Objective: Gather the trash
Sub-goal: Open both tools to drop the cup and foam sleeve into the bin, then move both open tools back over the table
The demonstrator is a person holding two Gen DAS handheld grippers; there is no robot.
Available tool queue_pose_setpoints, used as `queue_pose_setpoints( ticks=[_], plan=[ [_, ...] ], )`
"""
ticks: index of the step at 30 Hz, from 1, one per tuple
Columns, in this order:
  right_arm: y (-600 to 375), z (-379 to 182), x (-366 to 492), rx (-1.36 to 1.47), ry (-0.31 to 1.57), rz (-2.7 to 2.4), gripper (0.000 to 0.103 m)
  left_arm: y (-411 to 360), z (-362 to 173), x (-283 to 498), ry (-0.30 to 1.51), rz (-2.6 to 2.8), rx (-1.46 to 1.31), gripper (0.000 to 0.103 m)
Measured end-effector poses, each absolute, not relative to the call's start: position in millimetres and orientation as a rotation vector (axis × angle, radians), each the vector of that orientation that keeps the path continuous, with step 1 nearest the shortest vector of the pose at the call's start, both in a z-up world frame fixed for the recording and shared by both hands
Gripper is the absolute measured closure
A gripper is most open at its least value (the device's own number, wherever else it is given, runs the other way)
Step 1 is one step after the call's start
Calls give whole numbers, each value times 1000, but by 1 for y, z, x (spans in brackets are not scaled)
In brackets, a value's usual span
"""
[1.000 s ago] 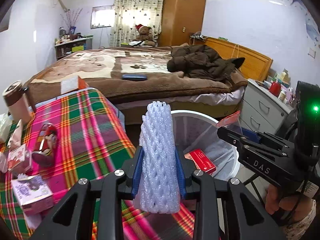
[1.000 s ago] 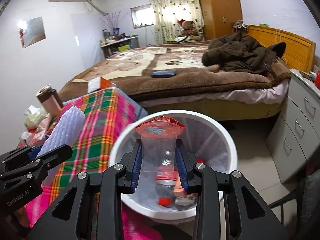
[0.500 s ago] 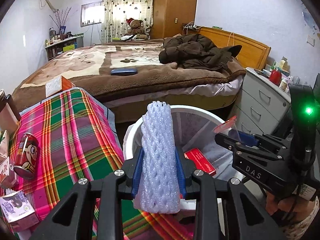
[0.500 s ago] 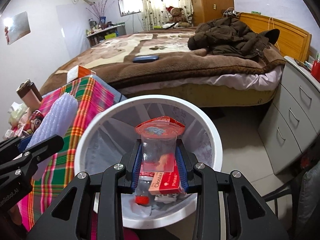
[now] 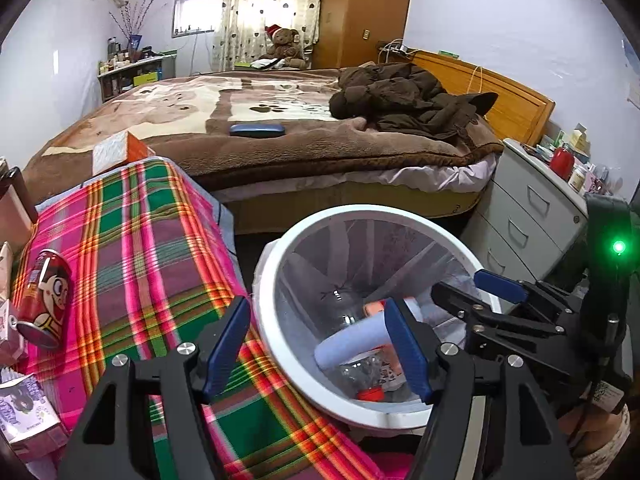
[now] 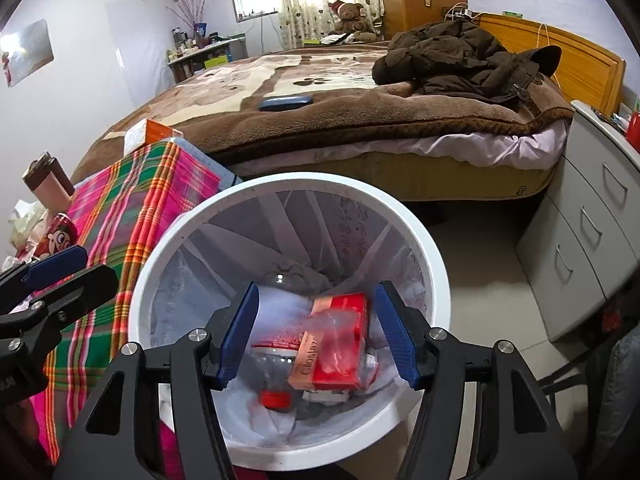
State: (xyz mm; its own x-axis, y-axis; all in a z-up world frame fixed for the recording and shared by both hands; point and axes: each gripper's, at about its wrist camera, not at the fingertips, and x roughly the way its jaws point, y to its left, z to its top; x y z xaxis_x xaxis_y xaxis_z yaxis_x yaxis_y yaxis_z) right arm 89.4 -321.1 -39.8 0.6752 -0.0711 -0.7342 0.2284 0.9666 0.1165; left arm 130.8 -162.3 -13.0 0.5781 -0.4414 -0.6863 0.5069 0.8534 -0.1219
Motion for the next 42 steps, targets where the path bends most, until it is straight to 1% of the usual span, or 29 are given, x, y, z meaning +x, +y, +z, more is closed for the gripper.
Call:
queue_pose_setpoints(
  ticks=[10, 24, 42],
  plan=[
    [-309, -28, 84, 215, 779, -152, 41, -136, -1, 121, 745, -533, 50, 29],
    [-272, -13, 79, 213, 712, -79, 41, -73, 13, 100, 696, -434, 2, 29],
    [-203, -7, 99, 185, 707, 66, 41, 41, 7, 88, 671, -214, -98, 28]
  ],
)
